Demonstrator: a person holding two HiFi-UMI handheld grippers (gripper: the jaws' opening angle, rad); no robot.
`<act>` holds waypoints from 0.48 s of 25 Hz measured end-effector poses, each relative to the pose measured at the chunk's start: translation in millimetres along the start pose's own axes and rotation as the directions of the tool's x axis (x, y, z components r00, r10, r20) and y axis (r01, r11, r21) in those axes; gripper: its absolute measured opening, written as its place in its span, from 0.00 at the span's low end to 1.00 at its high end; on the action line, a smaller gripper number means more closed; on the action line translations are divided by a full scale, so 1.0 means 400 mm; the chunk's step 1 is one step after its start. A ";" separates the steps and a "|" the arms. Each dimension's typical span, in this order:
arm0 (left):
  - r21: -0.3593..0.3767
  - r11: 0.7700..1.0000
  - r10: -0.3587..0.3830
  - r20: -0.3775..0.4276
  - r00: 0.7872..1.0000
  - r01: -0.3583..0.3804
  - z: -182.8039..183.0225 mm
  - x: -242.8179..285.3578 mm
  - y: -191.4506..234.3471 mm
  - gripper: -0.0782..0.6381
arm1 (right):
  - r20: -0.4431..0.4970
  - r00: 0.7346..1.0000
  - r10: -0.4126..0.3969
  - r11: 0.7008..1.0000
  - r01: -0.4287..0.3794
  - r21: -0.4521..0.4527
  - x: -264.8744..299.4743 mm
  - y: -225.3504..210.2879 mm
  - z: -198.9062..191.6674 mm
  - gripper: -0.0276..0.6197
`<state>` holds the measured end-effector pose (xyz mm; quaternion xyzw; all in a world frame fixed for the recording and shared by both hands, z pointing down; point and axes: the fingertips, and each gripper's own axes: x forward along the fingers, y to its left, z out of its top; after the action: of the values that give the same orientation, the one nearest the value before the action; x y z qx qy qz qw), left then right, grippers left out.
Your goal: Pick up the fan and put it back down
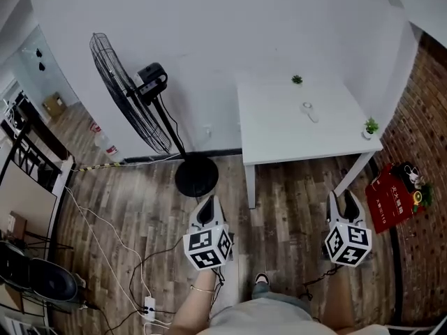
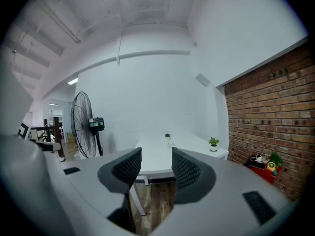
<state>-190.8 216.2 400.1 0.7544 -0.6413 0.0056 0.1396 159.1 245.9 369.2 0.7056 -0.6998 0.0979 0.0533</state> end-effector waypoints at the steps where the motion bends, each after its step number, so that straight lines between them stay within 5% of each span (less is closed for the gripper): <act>1: 0.002 1.000 0.002 0.004 1.000 -0.002 0.008 0.025 -0.006 0.12 | 0.002 1.000 0.001 1.000 -0.001 0.002 0.026 -0.011 0.009 0.34; 12: 0.002 0.999 0.046 -0.017 0.999 -0.046 0.024 0.219 -0.031 0.12 | -0.023 0.999 0.022 1.000 -0.022 0.022 0.251 -0.093 0.037 0.34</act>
<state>-165.1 131.2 404.9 0.7395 -0.6573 0.0156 0.1443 197.5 145.4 378.4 0.6972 -0.7058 0.1140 0.0526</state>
